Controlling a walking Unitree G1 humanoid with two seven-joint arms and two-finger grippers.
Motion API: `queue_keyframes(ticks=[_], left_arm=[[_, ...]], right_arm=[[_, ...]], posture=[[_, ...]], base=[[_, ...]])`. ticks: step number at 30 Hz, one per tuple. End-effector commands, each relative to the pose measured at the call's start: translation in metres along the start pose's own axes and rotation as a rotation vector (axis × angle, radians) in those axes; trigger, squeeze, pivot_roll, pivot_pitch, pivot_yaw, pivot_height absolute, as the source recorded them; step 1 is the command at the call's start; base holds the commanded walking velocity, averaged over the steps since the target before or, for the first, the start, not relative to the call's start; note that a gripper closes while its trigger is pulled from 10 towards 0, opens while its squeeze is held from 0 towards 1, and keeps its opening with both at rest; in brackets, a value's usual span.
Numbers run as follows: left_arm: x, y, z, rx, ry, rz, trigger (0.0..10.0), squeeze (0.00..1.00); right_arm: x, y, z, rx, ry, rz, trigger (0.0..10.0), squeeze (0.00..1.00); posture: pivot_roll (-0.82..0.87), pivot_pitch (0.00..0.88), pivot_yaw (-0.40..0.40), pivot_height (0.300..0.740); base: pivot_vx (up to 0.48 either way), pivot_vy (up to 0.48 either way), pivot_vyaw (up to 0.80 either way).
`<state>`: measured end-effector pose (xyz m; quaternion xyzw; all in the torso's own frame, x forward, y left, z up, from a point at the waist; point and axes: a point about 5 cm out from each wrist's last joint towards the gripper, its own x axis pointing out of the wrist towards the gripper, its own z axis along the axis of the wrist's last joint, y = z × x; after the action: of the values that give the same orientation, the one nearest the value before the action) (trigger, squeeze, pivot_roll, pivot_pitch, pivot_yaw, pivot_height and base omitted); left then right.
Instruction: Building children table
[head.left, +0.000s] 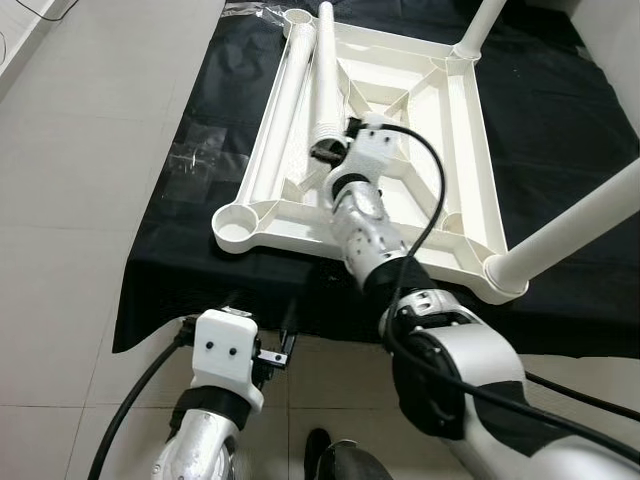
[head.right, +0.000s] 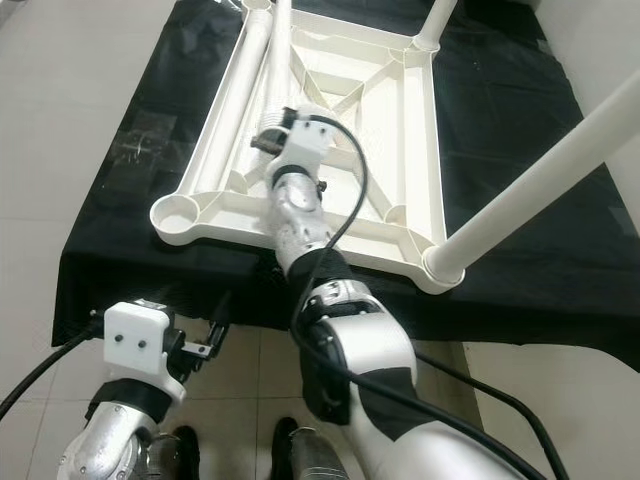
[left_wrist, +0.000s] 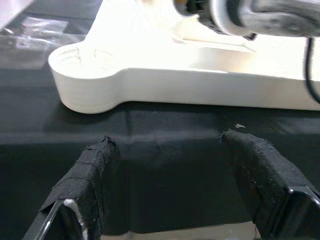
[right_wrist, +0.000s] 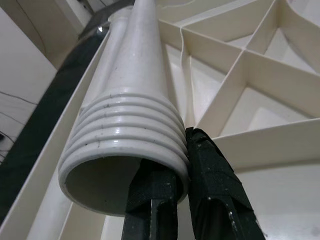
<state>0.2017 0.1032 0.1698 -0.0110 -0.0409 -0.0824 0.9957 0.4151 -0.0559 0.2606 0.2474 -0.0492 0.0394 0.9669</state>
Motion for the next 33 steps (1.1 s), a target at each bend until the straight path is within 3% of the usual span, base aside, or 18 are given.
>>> queue_keyframes(ticks=[1, 3, 4, 5, 6, 9, 11, 15, 20, 21, 22, 23, 24, 26, 28, 31, 32, 33], left_arm=[[0.002, 0.006, -0.007, -0.007, 0.032, -0.001, 10.0, 0.0], [0.002, 0.006, -0.007, -0.007, 0.032, -0.001, 10.0, 0.0], [0.006, 0.012, -0.007, -0.002, 0.025, 0.008, 10.0, 0.0], [0.006, 0.012, -0.007, -0.002, 0.025, 0.008, 10.0, 0.0], [0.01, 0.019, -0.007, 0.0, 0.019, 0.016, 10.0, 0.0], [0.014, 0.024, -0.007, 0.001, 0.016, 0.023, 10.0, 0.0], [0.021, 0.03, -0.006, -0.016, 0.008, 0.031, 10.0, 0.0], [0.024, 0.034, -0.004, -0.052, 0.004, 0.034, 10.0, 0.0], [0.026, 0.04, -0.003, -0.092, 0.003, 0.052, 10.0, 0.0], [0.029, 0.051, -0.001, -0.151, -0.005, 0.091, 10.0, 0.16], [0.029, 0.051, -0.001, -0.151, -0.005, 0.091, 10.0, 0.16], [0.033, 0.066, 0.004, -0.241, -0.029, 0.13, 10.0, 1.0], [0.036, 0.079, 0.01, -0.318, -0.061, 0.154, 10.0, 1.0], [0.036, 0.079, 0.01, -0.318, -0.061, 0.154, 10.0, 1.0], [0.04, 0.093, 0.02, -0.433, -0.118, 0.143, 10.0, 1.0], [0.043, 0.097, 0.03, -0.527, -0.165, 0.096, 10.0, 1.0], [0.043, 0.096, 0.037, -0.575, -0.196, 0.052, 10.0, 0.0], [0.043, 0.096, 0.037, -0.575, -0.196, 0.052, 10.0, 0.0]], right_arm=[[0.001, -0.013, 0.006, 0.098, -0.012, 0.065, 0.0, 0.0], [0.001, -0.013, 0.006, 0.098, -0.012, 0.065, 0.0, 0.0], [0.001, -0.025, 0.017, 0.137, -0.038, 0.104, 0.0, 0.0], [0.001, -0.025, 0.017, 0.137, -0.038, 0.104, 0.0, 0.0], [0.0, -0.038, 0.025, 0.171, -0.055, 0.12, 0.0, 0.0], [-0.001, -0.048, 0.03, 0.19, -0.069, 0.133, 0.0, 0.0], [-0.007, -0.067, 0.032, 0.27, -0.06, 0.171, 0.0, 0.0], [-0.013, -0.079, 0.029, 0.345, -0.033, 0.221, 0.0, 0.0], [-0.018, -0.086, 0.026, 0.369, -0.011, 0.257, 0.0, 0.0], [-0.025, -0.093, 0.022, 0.404, 0.015, 0.3, 0.0, 0.0], [-0.025, -0.093, 0.022, 0.404, 0.015, 0.3, 0.0, 0.0], [-0.035, -0.098, 0.02, 0.454, 0.049, 0.376, 0.0, 0.0], [-0.045, -0.1, 0.019, 0.507, 0.078, 0.453, 0.0, 0.0], [-0.045, -0.1, 0.019, 0.507, 0.078, 0.453, 0.0, 0.0], [-0.065, -0.099, 0.019, 0.578, 0.128, 0.6, 0.0, 0.0], [-0.084, -0.097, 0.018, 0.605, 0.179, 0.723, 0.0, 0.0], [-0.095, -0.097, 0.017, 0.617, 0.214, 0.782, 0.0, 0.0], [-0.095, -0.097, 0.017, 0.617, 0.214, 0.782, 0.0, 0.0]], posture=[[0.14, 0.243, -0.135, 0.74], [0.14, 0.243, -0.135, 0.74], [0.14, 0.23, -0.121, 0.74], [0.14, 0.23, -0.121, 0.74], [0.13, 0.211, -0.108, 0.74], [0.13, 0.204, -0.102, 0.74], [0.14, 0.178, -0.081, 0.74], [0.15, 0.169, -0.072, 0.74], [0.15, 0.16, -0.067, 0.74], [0.15, 0.152, -0.059, 0.74], [0.15, 0.152, -0.059, 0.74], [0.15, 0.148, -0.057, 0.74], [0.15, 0.146, -0.053, 0.74], [0.15, 0.146, -0.053, 0.74], [0.15, 0.144, -0.051, 0.74], [0.14, 0.141, -0.049, 0.74], [0.14, 0.14, -0.048, 0.74], [0.14, 0.14, -0.048, 0.74]], base=[[0.0, 0.0, 0.0], [0.0, 0.0, 0.0], [0.0, 0.0, 0.0], [0.0, 0.0, 0.0], [0.0, 0.0, 0.0], [0.0, 0.0, 0.0], [0.0, 0.0, 0.0], [0.0, 0.0, 0.0], [0.0, 0.0, 0.0], [0.0, 0.0, 0.0], [0.0, 0.0, 0.0], [0.0, 0.0, 0.0], [0.0, 0.0, 0.0], [0.0, 0.0, 0.0], [0.0, 0.0, 0.0], [0.0, 0.0, 0.0], [0.0, 0.0, 0.0], [0.0, 0.0, 0.0]])
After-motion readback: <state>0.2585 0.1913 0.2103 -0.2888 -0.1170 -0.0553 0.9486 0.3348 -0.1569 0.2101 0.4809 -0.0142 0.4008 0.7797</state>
